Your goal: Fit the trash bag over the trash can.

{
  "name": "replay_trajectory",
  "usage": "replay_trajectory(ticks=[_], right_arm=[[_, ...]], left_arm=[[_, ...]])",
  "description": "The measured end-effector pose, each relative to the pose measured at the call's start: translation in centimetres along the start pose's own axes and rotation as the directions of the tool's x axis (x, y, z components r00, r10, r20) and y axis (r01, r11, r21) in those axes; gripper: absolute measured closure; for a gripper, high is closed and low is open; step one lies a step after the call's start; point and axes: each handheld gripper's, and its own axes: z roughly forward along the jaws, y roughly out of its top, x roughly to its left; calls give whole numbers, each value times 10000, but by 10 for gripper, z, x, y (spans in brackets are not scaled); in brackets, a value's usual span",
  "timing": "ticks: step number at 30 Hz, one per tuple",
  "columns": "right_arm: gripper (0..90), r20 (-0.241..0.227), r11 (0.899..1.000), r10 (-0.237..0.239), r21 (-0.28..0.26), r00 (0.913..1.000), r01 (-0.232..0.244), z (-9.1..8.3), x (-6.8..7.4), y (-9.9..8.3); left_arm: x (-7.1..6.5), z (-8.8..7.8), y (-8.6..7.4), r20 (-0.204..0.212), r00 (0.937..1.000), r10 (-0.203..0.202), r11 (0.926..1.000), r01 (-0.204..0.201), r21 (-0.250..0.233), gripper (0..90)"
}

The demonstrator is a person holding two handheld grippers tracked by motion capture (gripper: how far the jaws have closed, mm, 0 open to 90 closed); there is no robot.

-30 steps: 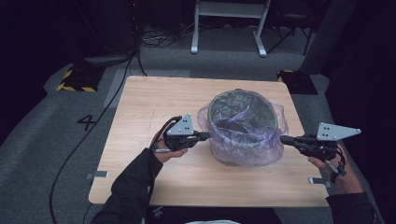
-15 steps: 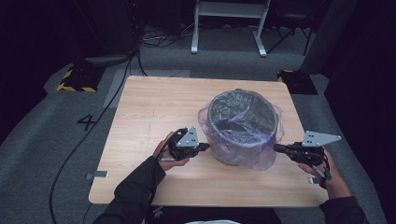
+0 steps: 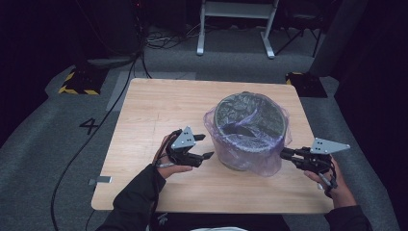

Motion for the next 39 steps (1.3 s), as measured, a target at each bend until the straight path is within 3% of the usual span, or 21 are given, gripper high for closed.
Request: replay_trajectory(ticks=[4, 6, 9, 13, 17, 19, 20, 23, 27, 29, 33, 39], right_arm=[[469, 202, 9997, 38, -240, 9998, -33, -10, 1, 4], [377, 307, 9993, -32, -366, 9995, 43, -15, 2, 6], [271, 829, 9985, -67, -534, 9965, 112, -23, 3, 11], [216, 1001, 9965, -125, -805, 9949, 206, -27, 4, 19], [176, 1055, 9970, -241, -704, 9941, 317, -20, 5, 24], [164, 945, 9976, -94, -674, 9955, 158, -15, 5, 25], [165, 903, 9980, -116, -610, 9958, 172, -12, 5, 24], [228, 812, 9984, -128, -539, 9966, 173, -6, 6, 24], [553, 437, 9978, -276, -584, 9987, 301, 0, 9, 22], [660, 112, 9975, -398, -578, 9991, 404, 2, 10, 21], [822, -214, 9965, -668, -508, 9975, 657, 6, 13, 17], [889, -353, 9967, -694, -455, 9970, 677, 9, 15, 10]], left_arm=[[-4, -9, 8, -102, 9999, -41, 9984, 35, -571, 161], [-6, -12, 13, -123, 9999, -61, 9970, 52, -772, 153], [-11, -11, 23, -106, 9999, 123, 9960, -131, -880, 153], [-14, -4, 32, 42, 9999, 115, 9958, -111, -907, 152], [-13, 7, 33, 179, 9998, -41, 9978, 52, -655, 171], [-14, 12, 32, 52, 10000, 82, 9983, -79, -573, 261], [-14, 14, 31, 61, 10000, 79, 9986, -76, -533, 357], [-14, 18, 30, 143, 9996, 238, 9990, -232, -370, 522], [-13, 23, 27, 291, 9976, 627, 9980, -623, -132, 748], [-14, 24, 26, 483, 9956, 798, 9968, -794, -99, 836], [-17, 27, 22, 700, 9916, 1086, 9939, -1098, 137, 893], [-17, 31, 16, 753, 9893, 1248, 9912, -1278, 358, 896]])
